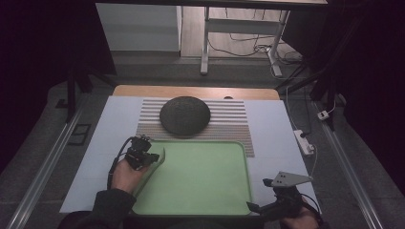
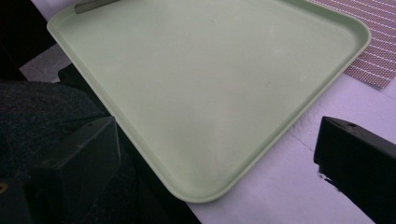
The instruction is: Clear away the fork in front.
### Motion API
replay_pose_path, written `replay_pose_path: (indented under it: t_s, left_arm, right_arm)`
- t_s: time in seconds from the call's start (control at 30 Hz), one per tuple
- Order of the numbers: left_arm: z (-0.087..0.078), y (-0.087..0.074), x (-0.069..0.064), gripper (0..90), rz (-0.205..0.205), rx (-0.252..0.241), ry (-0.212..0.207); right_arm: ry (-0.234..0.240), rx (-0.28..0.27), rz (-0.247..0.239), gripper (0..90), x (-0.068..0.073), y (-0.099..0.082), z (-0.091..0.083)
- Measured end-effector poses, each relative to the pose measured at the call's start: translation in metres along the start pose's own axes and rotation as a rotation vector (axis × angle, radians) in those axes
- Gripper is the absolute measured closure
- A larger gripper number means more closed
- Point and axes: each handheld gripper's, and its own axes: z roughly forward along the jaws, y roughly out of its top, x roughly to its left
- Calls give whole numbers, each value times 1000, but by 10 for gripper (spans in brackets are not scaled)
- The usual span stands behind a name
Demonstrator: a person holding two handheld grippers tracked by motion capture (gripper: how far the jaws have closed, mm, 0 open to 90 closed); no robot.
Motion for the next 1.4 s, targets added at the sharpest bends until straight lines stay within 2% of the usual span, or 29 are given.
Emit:
replay_pose_path:
  t_s: [0.1, 0.2, 0.3, 0.4, 0.57, 0.73, 0.8, 0.87, 1.07, 1.4]
  left_arm:
    - [5, 2, -3, 886, 20, 10, -4]
    - [8, 4, -9, 886, 43, 15, -28]
    - [4, 5, -14, 885, 73, 3, -8]
    - [0, 6, -17, 886, 83, -18, -36]
    - [15, 5, -30, 886, 140, 32, -88]
    - [27, 4, -36, 886, 171, 63, -70]
    - [27, 4, -34, 886, 164, 60, -73]
    - [26, 4, -32, 886, 160, 55, -54]
    - [23, 3, -19, 886, 125, 52, -32]
    - [15, 1, 5, 886, 38, 55, 11]
  right_arm:
    - [2, 3, 1, 7, 0, 0, 0]
    - [5, 6, 3, 7, 0, 0, 0]
    - [10, 2, 7, 8, -1, 0, 0]
    - [15, 4, 9, 9, -2, 0, 0]
    - [22, 7, 11, 9, -2, 0, 1]
    - [26, 9, 10, 9, -2, 0, 1]
    - [28, 11, 8, 9, -2, 0, 1]
    - [30, 15, 8, 10, -2, 0, 1]
    - [38, 18, 13, 10, -3, 0, 2]
    - [46, 22, 18, 12, -4, 0, 2]
